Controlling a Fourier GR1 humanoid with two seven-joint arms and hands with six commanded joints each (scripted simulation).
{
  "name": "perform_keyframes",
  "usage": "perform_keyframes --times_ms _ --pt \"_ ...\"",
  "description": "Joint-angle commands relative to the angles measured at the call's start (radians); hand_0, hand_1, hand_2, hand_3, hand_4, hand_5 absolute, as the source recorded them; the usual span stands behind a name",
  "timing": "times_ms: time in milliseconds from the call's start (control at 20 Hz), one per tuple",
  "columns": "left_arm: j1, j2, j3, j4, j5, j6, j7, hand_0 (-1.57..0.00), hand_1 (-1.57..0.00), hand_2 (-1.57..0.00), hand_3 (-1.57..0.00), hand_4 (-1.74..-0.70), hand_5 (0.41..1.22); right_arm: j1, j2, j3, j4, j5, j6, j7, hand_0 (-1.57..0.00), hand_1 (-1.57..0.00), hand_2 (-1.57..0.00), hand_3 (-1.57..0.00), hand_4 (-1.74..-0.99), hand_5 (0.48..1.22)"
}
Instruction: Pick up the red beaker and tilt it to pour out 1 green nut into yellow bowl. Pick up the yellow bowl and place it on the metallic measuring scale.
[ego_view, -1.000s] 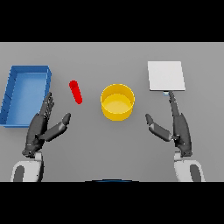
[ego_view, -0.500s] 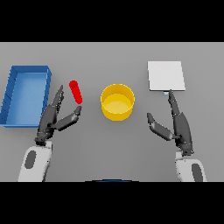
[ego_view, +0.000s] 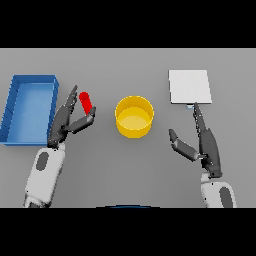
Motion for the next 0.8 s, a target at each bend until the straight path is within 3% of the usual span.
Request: perform_keyframes --times_ms 0,450,750 --pt "-0.015 -0.006 -0.002 0.02 -0.006 0.005 -0.009 0.0 0.0 0.0 0.0 -1.29 0.685 0.001 -0.003 0.0 -0.007 0.001 0.001 -0.001 0.0 0.0 0.0 0.0 -1.269 0.638" --pt "-0.157 -0.002 0.034 0.194 -0.011 0.012 -0.02 0.0 0.0 0.0 0.0 -1.29 0.683 0.014 -0.003 -0.006 -0.012 -0.01 0.003 -0.002 0.0 0.0 0.0 0.0 -1.265 0.638" --pt "-0.201 -0.029 0.065 0.287 0.014 0.016 -0.104 0.0 0.0 0.0 0.0 -1.35 0.704 0.01 -0.007 -0.007 -0.013 0.003 -0.008 -0.008 0.0 0.0 0.0 0.0 -1.261 0.641"
